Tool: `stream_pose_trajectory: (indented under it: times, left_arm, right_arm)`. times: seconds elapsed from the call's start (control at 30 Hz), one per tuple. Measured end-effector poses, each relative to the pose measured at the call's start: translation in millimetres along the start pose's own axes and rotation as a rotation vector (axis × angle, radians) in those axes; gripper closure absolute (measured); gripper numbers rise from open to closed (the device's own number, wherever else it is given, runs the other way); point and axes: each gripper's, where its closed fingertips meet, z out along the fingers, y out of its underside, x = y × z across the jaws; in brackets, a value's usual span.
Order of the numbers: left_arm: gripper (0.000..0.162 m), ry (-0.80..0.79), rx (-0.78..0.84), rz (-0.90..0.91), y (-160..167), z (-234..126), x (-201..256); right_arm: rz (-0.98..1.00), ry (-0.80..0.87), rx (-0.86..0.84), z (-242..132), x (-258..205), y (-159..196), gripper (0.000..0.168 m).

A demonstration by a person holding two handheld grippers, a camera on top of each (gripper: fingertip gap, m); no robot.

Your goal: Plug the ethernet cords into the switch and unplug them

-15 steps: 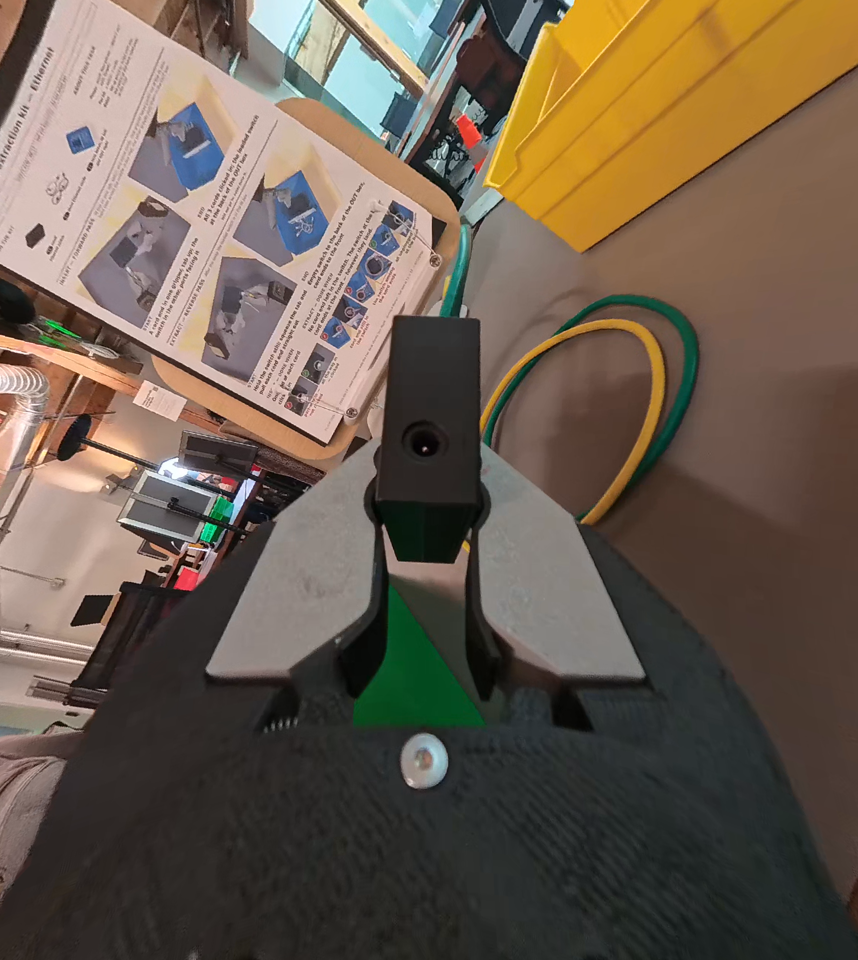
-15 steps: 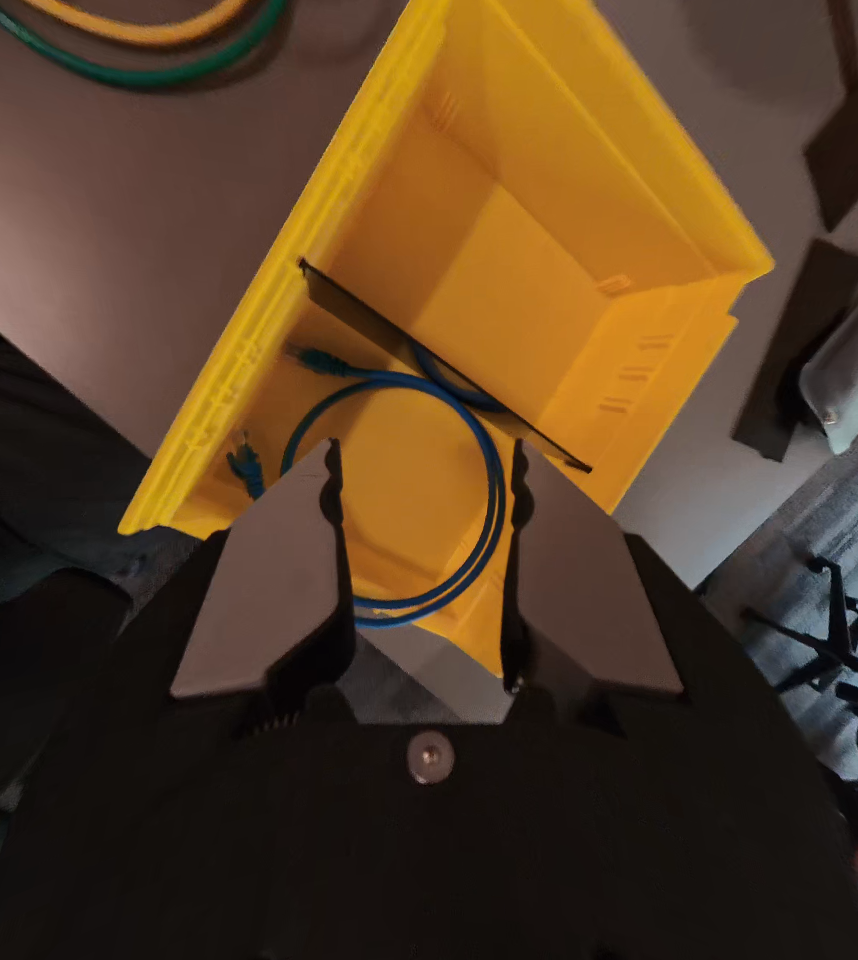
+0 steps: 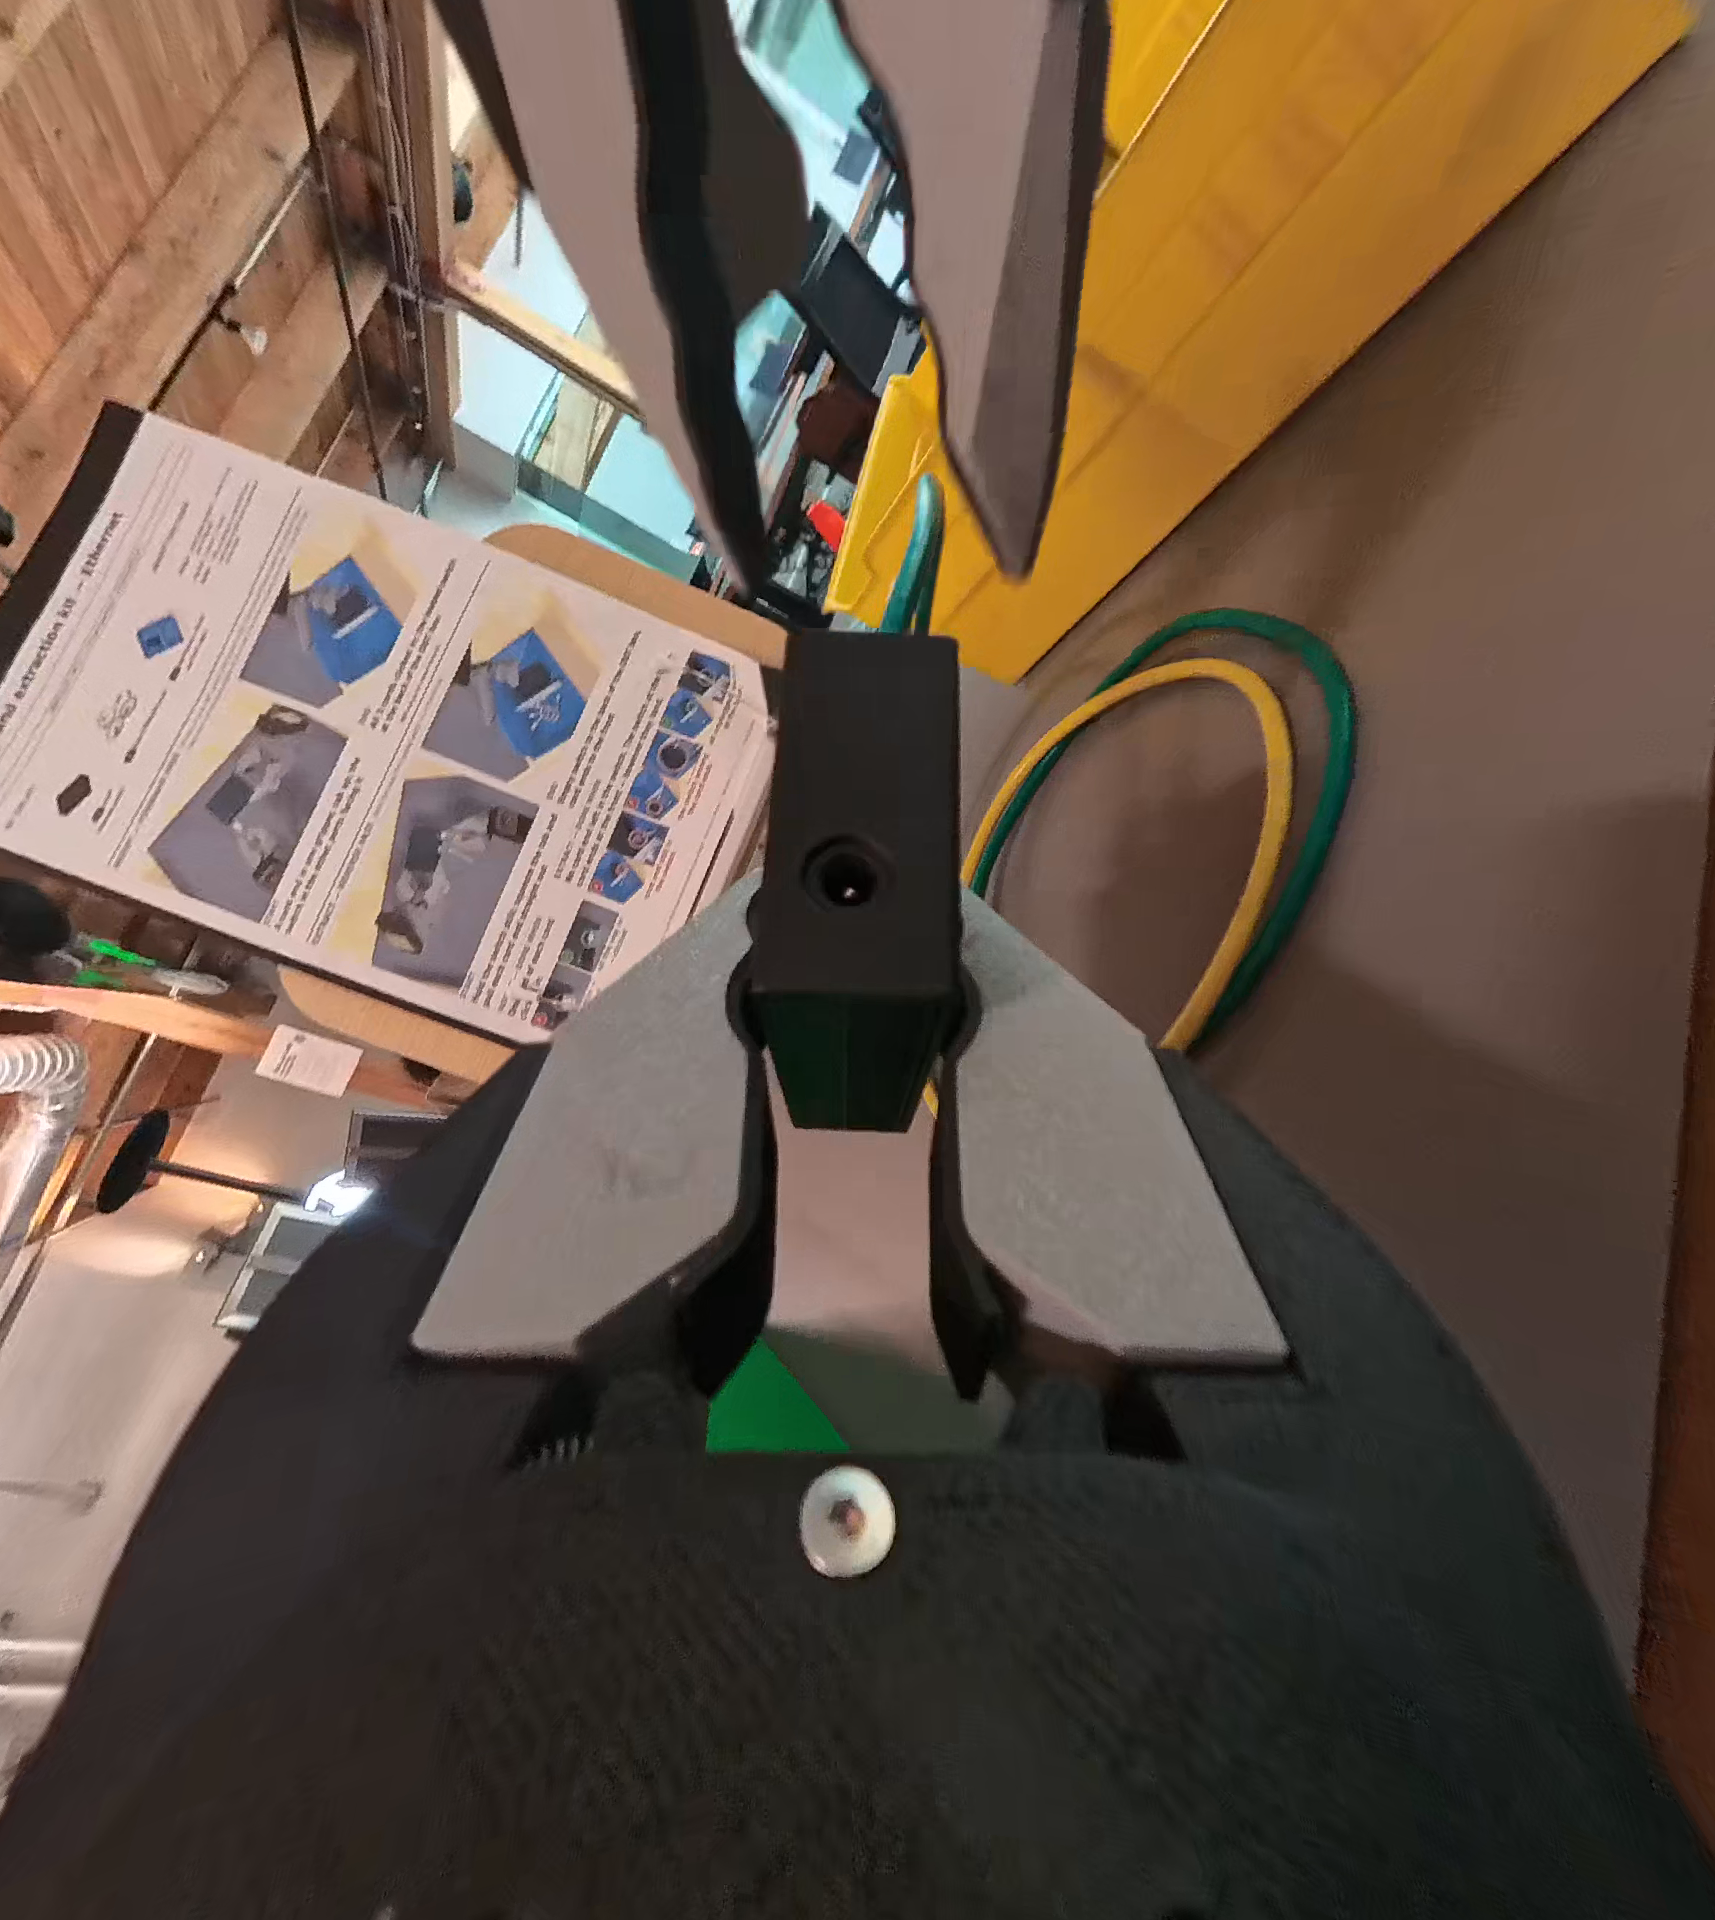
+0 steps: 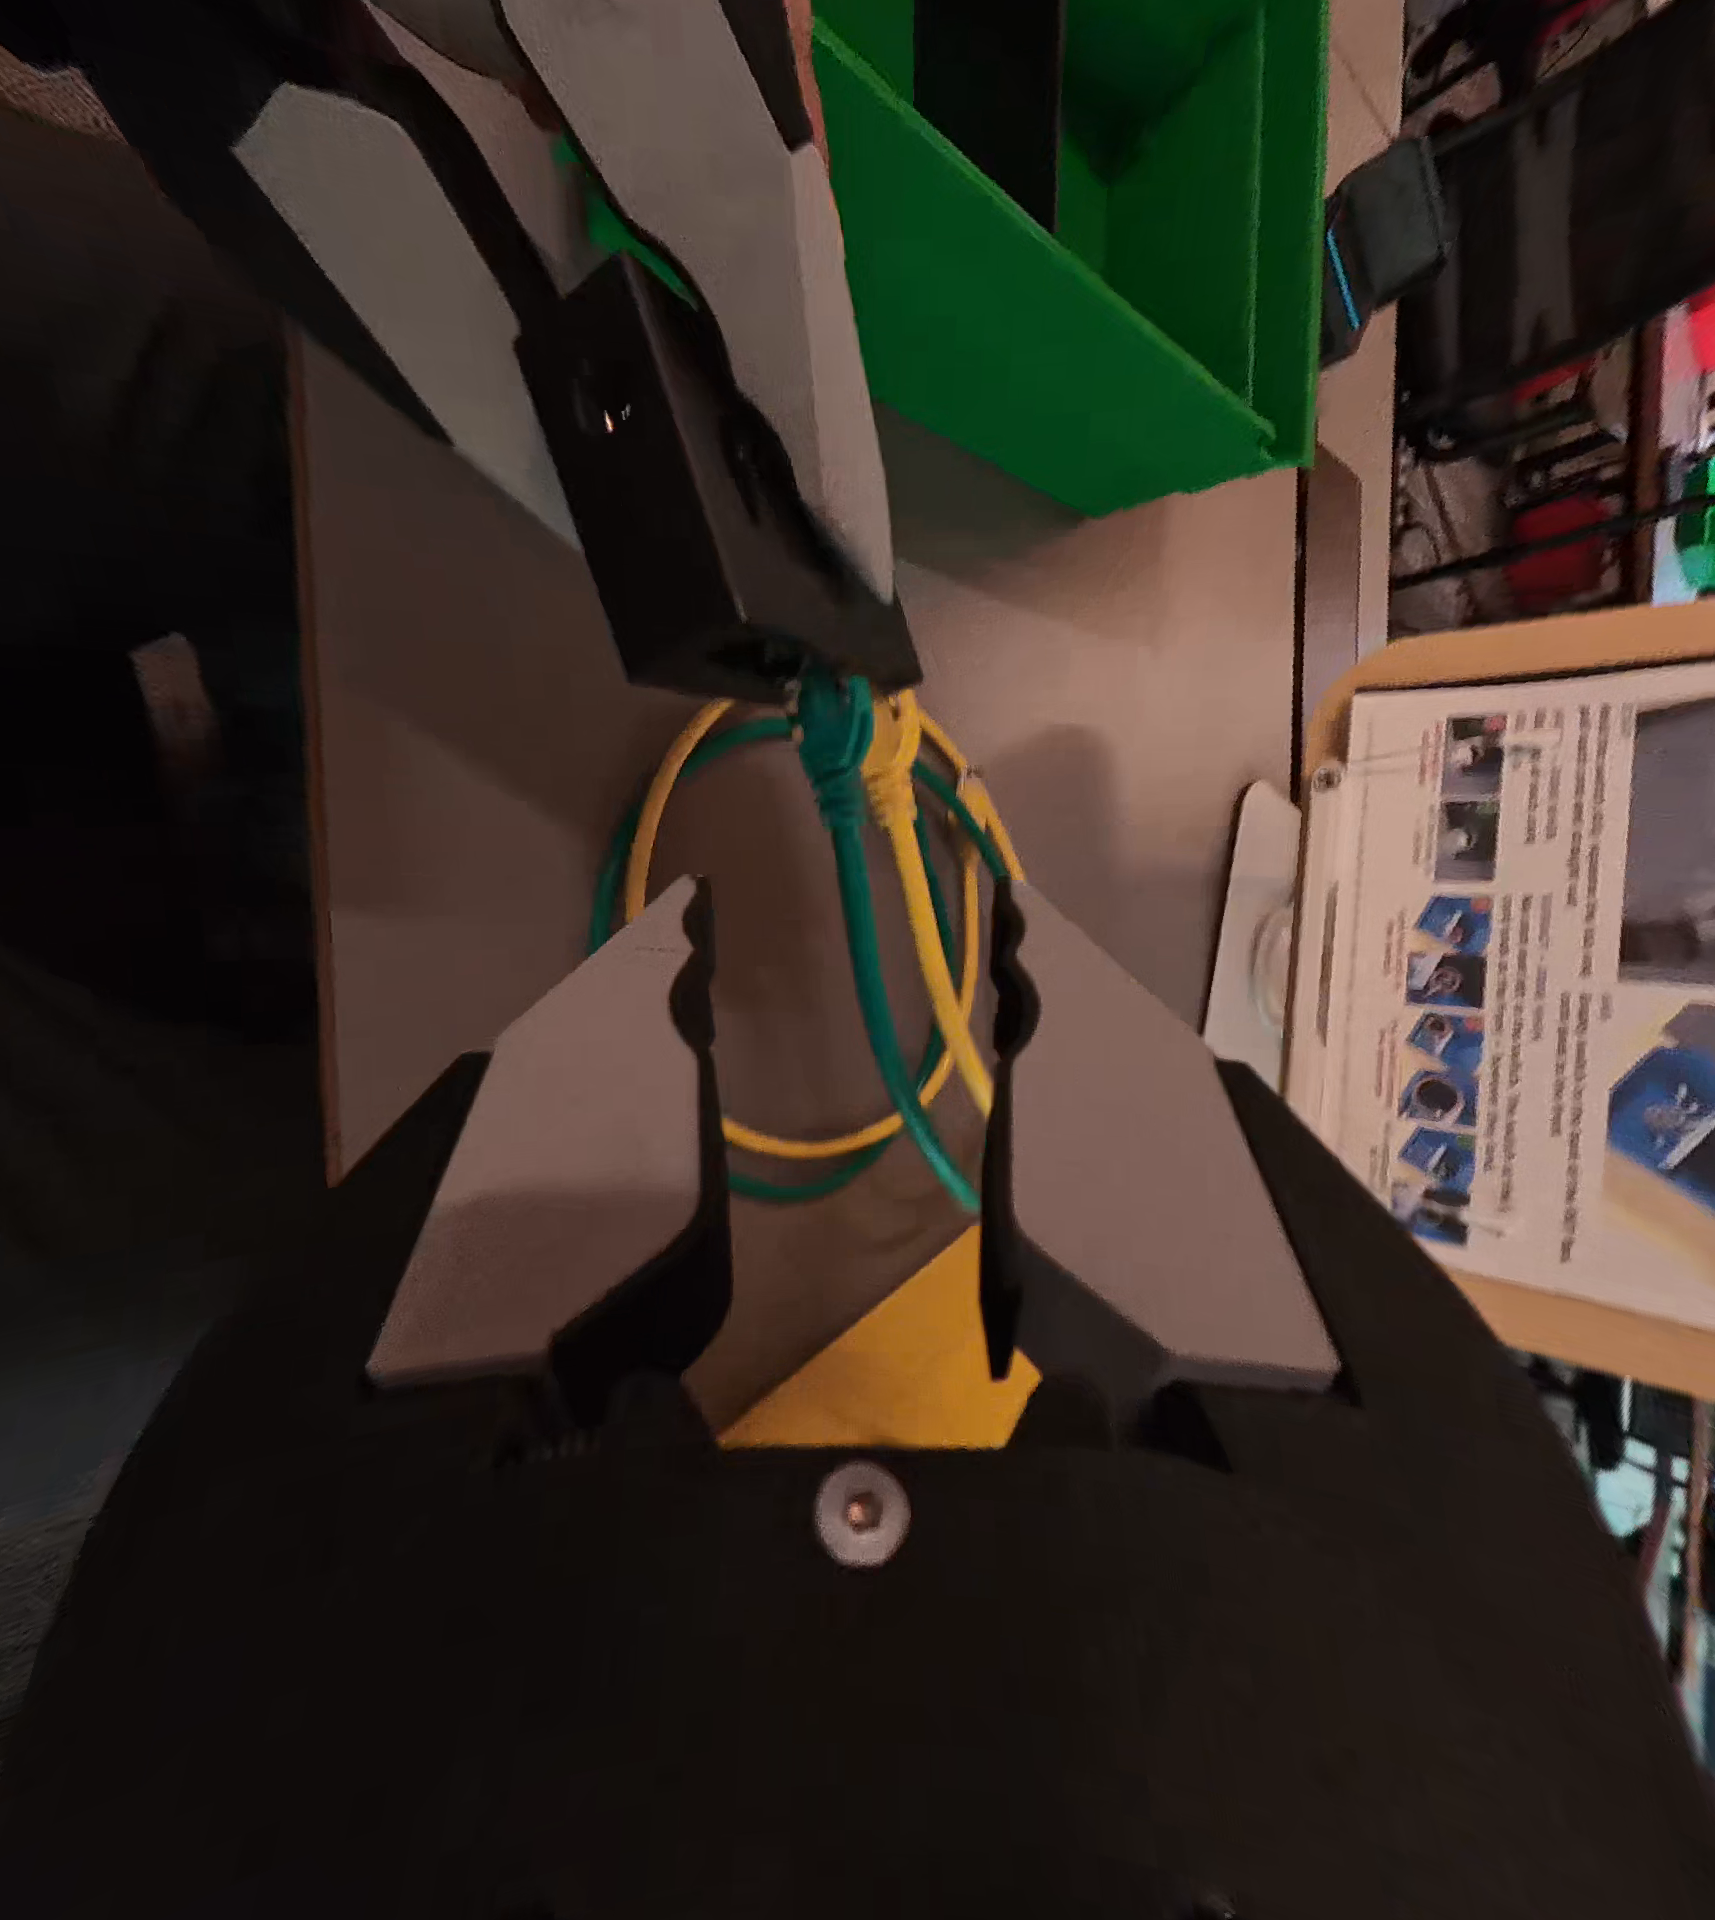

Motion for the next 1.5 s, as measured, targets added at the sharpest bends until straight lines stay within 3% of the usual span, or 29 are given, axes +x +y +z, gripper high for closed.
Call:
stream_pose_trajectory:
  times: [0.2,0.4,0.9,1.3,1.5]
  left_arm:
    - [0.135,0.029,0.075,-0.056,-3.6,-3.3,2.0]
    - [0.136,0.037,0.128,-0.099,-9.2,-7.0,-1.2]
    - [0.136,0.054,0.102,-0.126,-7.4,-2.7,1.7]
    - [0.136,0.081,0.148,-0.14,-10.2,-7.3,1.9]
    - [0.136,0.096,0.11,-0.1,-1.3,-4.7,8.2]
  right_arm:
    - [-0.121,0.015,0.135,16.3,-2.3,-25.1,0.145]
    - [-0.233,0.053,0.196,20.6,-7.0,-34.1,0.156]
    - [-0.282,0.19,0.258,21.7,-5.5,-30.6,0.157]
    - [-0.331,0.192,0.295,15.6,-14.5,-38.4,0.157]
    - [-0.37,0.118,0.212,27.4,-21.0,-35.8,0.159]
